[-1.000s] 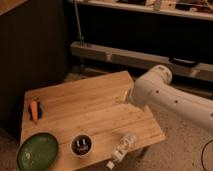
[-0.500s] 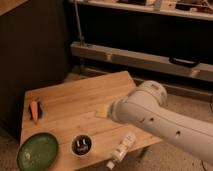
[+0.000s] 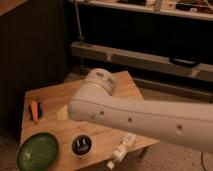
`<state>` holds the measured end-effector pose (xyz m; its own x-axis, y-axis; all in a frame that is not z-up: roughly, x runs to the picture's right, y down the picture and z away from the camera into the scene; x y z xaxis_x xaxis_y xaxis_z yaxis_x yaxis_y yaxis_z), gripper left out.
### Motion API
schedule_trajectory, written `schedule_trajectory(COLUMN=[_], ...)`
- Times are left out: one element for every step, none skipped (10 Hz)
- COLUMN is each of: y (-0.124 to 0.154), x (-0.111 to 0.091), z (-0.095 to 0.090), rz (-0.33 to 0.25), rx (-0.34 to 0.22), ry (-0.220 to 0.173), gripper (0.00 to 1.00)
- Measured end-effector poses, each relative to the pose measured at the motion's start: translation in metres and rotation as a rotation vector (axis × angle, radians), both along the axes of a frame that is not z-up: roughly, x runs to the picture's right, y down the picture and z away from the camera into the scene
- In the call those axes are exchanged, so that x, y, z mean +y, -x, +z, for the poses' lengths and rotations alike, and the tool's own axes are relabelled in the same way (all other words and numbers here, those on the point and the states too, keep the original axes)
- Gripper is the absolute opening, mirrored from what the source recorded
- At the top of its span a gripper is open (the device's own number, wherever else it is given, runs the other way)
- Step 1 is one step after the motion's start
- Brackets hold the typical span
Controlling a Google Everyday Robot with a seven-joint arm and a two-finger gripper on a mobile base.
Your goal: Move the arm in a circular motion
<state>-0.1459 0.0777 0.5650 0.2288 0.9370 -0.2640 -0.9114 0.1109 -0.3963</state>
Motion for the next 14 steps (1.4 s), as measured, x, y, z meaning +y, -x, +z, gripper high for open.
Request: schedule_trajectory(y=[0.023, 0.043, 0.06, 0.069, 0.072, 0.068, 0.058, 0.048, 0.037, 0.019, 0.005, -0.01, -0.028, -0.043], x=[-0.014, -0.026, -0.039, -0.052, -0.064, -0.081, -0.095, -0.104, -0.113, -0.127, -0.136, -0.147, -0.158, -0.166], z=[0.009, 0.018, 0.032, 0.048, 0.065, 0.088, 0.11, 0.126, 0.141, 0.164, 0.18, 0.195, 0.212, 0.226], rz=[-0.055, -0.099, -0.143, -0.167, -0.173, -0.172, -0.163, -0.153, -0.142, -0.121, -0.105, -0.086, -0.057, -0.028], rx=[-0.021, -0.036, -0.048, -0.046, -0.034, -0.01, 0.019, 0.043, 0.068, 0.106, 0.135, 0.163, 0.194, 0.219], ry=[0.0, 0.004, 0.009, 0.013, 0.019, 0.027, 0.036, 0.041, 0.046, 0.052, 0.056, 0.06, 0.065, 0.071], gripper=[0.8, 0.8, 0.8, 0.8, 0.8, 0.8, 0.8, 0.8, 0.8, 0.8, 0.8, 0.8, 0.8, 0.8])
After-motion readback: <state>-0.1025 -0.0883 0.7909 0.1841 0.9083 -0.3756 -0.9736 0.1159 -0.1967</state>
